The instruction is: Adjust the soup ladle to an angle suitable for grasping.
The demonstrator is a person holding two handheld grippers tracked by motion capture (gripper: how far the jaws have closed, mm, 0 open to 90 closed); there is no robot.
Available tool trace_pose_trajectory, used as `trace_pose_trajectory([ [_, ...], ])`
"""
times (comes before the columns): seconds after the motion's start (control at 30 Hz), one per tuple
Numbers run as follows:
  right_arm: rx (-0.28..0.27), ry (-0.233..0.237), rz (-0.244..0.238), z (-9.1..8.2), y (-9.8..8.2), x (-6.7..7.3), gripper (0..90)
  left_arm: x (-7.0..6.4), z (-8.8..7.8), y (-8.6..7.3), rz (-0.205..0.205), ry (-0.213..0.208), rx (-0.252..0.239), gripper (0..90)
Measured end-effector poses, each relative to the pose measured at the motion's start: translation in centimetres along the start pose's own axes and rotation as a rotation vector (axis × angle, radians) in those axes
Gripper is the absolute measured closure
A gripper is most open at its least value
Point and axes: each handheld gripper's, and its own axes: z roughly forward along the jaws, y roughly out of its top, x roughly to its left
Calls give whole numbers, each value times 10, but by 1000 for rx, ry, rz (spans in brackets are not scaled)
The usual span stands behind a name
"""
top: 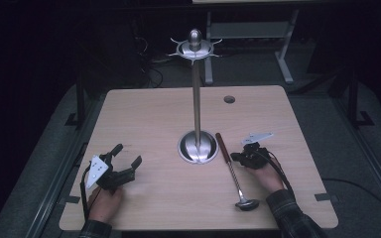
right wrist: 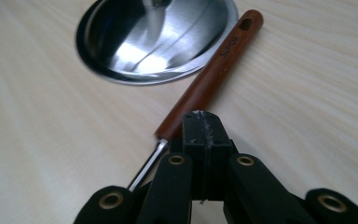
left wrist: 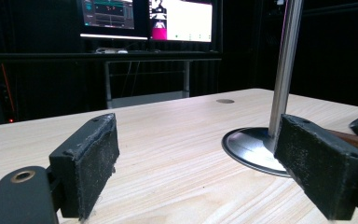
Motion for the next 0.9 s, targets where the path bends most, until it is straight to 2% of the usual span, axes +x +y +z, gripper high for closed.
trace_pose_trajectory([
  [0.27,60,37,-15,-25,-1,16,896,0,0,0,0,-1,0,132],
  [0.3,81,56,-32,-33,-1,23,896,0,0,0,1,-1,0,132],
  [0.47,118,82,-51,-44,-2,37,896,0,0,0,1,-2,0,133],
  [0.63,191,113,-68,-49,-8,50,895,0,0,0,1,-2,-2,132],
  [0.67,191,113,-68,-49,-8,50,895,0,0,0,1,-2,-2,132],
  [0.77,253,139,-88,-48,-12,57,896,0,0,0,1,-1,-1,133],
  [0.9,291,157,-92,-43,-14,61,895,0,0,0,1,-1,-2,133],
])
